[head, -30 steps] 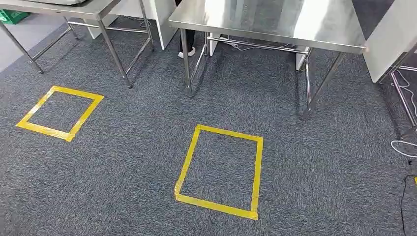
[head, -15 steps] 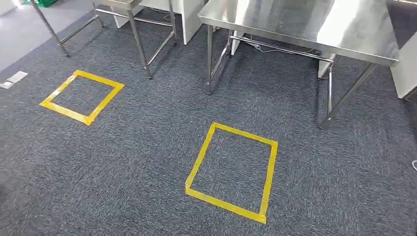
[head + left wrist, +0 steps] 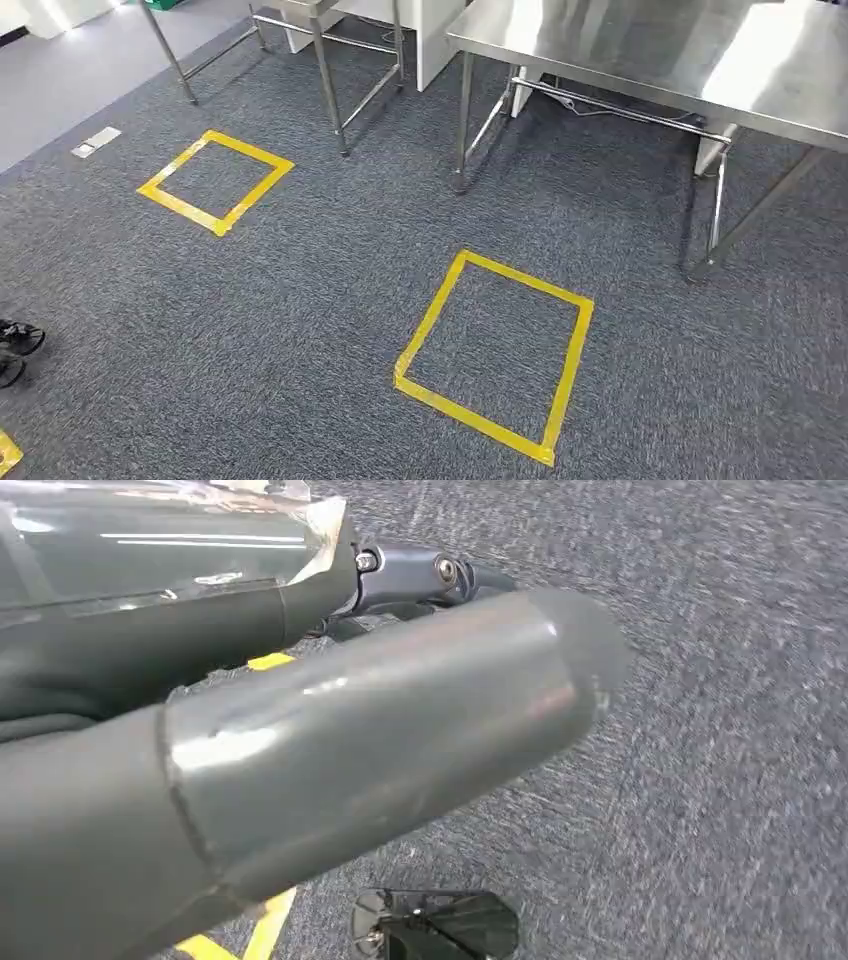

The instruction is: Take the parts from the cabinet and place them on the table.

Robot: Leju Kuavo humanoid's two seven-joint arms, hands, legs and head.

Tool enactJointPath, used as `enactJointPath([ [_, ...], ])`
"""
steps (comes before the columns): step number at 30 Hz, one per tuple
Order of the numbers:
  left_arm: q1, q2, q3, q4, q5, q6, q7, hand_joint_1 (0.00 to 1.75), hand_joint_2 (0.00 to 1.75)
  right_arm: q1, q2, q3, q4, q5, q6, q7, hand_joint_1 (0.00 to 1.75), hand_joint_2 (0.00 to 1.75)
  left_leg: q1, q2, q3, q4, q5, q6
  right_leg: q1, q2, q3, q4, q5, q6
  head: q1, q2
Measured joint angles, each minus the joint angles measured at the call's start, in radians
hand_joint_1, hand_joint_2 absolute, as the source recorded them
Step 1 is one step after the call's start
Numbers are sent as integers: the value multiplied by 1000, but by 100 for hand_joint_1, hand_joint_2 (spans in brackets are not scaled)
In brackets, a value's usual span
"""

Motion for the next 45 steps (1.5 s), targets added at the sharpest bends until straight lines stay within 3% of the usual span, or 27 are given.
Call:
enactJointPath([
  [1, -4, 0, 0, 0, 0, 0, 0, 0, 0, -2, -1, 0, 0, 0, 0, 0, 0, 0, -3, 46, 27, -60, -8, 5, 8, -6, 10, 2, -2, 5, 0, 0],
  [5, -4, -1, 0, 0, 0, 3, 1, 0, 0, -4, -1, 2, 0, 3, 0, 0, 0, 0, -15, 5, 15, -61, 7, 28, 14, -34, 7, 0, 0, 23, 6, 0],
  [6, -3, -1, 0, 0, 0, 5, 1, 0, 0, -4, -1, 3, 0, 4, 0, 0, 0, 0, -7, -3, 19, -71, 18, 41, 17, -22, 2, 7, -9, 32, 6, 0],
  [7, -3, -1, 0, 0, 0, 6, 1, 0, 0, -5, -2, 3, 0, 6, 0, 0, 0, 0, -8, -9, 16, -73, 20, 44, 7, 18, -10, 35, -29, 33, 8, 0],
  [8, -4, 0, 0, 0, 0, 7, 1, 0, 0, -4, -1, 3, 0, 6, 0, 0, 0, 0, -7, -17, 13, -73, 22, 47, 8, 37, -31, 79, -56, 29, 8, 0],
  [10, -6, -1, 0, 0, 0, 7, 1, 0, 0, 0, 0, 4, 0, 6, 2, 0, 0, 0, -12, -38, 4, -72, 28, 56, 3, 54, -108, 246, -127, 18, 9, 0],
  [12, -4, 0, 0, 0, 0, 7, 3, 0, 0, 3, -1, 4, 0, 9, 5, 2, 0, 0, -14, -61, 2, -71, 31, 55, 3, 58, -129, 298, -129, 27, 9, 0],
  [15, -2, -2, 1, 0, 0, 8, 7, 0, 0, 3, -3, 7, 0, 14, 11, 4, 0, 0, -12, -96, 1, -67, 34, 49, -4, 80, -27, 92, -34, 55, 10, 0],
  [16, -2, -3, 2, 0, 0, 9, 8, 0, 0, 3, -3, 8, 0, 15, 12, 4, 0, 0, -12, -105, -2, -64, 35, 45, -12, 126, 3, 21, -19, 57, 11, 0],
  [17, -4, -3, 4, 0, 0, 10, 10, 0, 0, 2, -2, 8, 0, 16, 13, 3, 0, 0, -21, -113, -6, -57, 33, 38, -4, 132, 0, 12, -20, 49, 9, 0],
  [20, 1, -3, 7, 0, 0, 11, 10, 0, 0, 0, -2, 8, 0, 18, 13, 0, 0, 0, -12, -133, -13, -64, 44, 20, 4, 106, 1, 14, -14, 30, 8, 0],
  [21, 3, -3, 8, 0, 0, 12, 10, 0, 0, -1, 0, 8, 0, 18, 13, 0, 0, 0, -10, -134, -19, -58, 43, 16, -13, 96, 7, 7, -7, 18, 9, 0],
  [23, 3, -4, 10, 0, 0, 14, 10, 0, 0, -1, -2, 9, 0, 18, 13, -1, 0, 0, -11, -61, -50, 10, -13, 10, -11, 77, 5, 6, -2, 4, 0, 0],
  [25, 0, -5, 11, 0, 0, 14, 10, 0, 0, 4, -3, 8, 0, 18, 13, -1, 0, 0, -5, -43, -122, 168, -96, 1, -3, 51, 1, 7, -3, 0, 0, 0],
  [27, 3, -5, 12, 0, 0, 16, 10, 0, 0, 5, -3, 8, 0, 18, 13, -1, 0, 0, -1, -41, -159, 251, -114, -4, 0, 26, -3, 7, -3, 0, 0, 0],
  [28, 5, -5, 13, 0, -2, 16, 10, 0, 0, 4, -3, 8, 0, 17, 13, -1, 0, 0, 0, -37, -143, 225, -92, -4, 0, 16, -5, 7, -3, 0, 0, 0],
  [30, 6, -5, 13, 0, -3, 18, 9, 0, 0, 4, -1, 8, 0, 12, 13, 0, 0, 0, 0, -12, -53, 70, -16, -1, 0, -4, -4, 7, -5, -1, -1, 0],
  [31, 4, -4, 13, 0, -4, 18, 9, 0, 0, 3, 0, 8, 0, 10, 13, 0, 0, 0, -1, 29, -4, -9, 6, 4, 2, -11, 7, 7, -8, 2, -1, 0],
  [32, -1, -4, 13, 0, -5, 19, 9, 0, 0, 5, 0, 8, 0, 9, 12, 0, 0, 0, -10, 64, 15, -53, -1, 6, 15, -19, 4, 11, -12, 9, -2, 0],
  [36, 2, -2, 14, 0, -5, 25, 10, 0, 0, 1, 2, 8, 0, 9, 12, -1, 0, 0, -19, 12, 5, -60, 10, 33, 18, -57, 11, 6, -14, 25, 7, 0],
  [37, 6, -4, 14, 0, -5, 26, 11, 0, 0, 0, 3, 8, 0, 9, 12, -1, 0, 0, -7, 6, 14, -71, 20, 44, 16, -43, 0, 19, -24, 31, 7, 0],
  [38, 5, -3, 14, 0, -5, 28, 12, 0, 0, 0, 3, 8, 0, 9, 12, -1, 0, 0, -10, -5, 11, -73, 23, 50, 11, 6, -16, 58, -51, 28, 9, 0],
  [39, 4, 0, 15, 0, -5, 29, 14, 0, 0, 2, 6, 8, 0, 9, 12, -3, 0, 0, -10, -13, 6, -73, 27, 55, 8, 36, -52, 133, -89, 20, 12, 0],
  [41, 4, 0, 15, 0, -5, 29, 16, 0, 0, 7, 8, 8, 1, 10, 12, -3, 0, 0, -12, -41, 2, -72, 29, 58, 6, 58, -126, 286, -143, 15, 12, 0],
  [42, 5, 1, 16, 0, -4, 30, 22, 0, 0, 10, 7, 8, 1, 13, 12, -3, 0, 0, -13, -56, 2, -72, 30, 57, 6, 61, -145, 323, -144, 21, 11, 0],
  [43, 8, 1, 18, 0, -2, 31, 24, 0, 0, 11, 7, 8, 1, 16, 12, -3, 0, 0, -13, -69, 4, -72, 30, 57, 4, 62, -139, 304, -127, 30, 11, 0],
  [45, 11, 1, 23, 0, 2, 35, 29, 0, 0, 10, 6, 9, 1, 20, 12, -5, 0, 0, -11, -92, 6, -69, 30, 54, -3, 74, -76, 161, -55, 52, 11, 0],
])
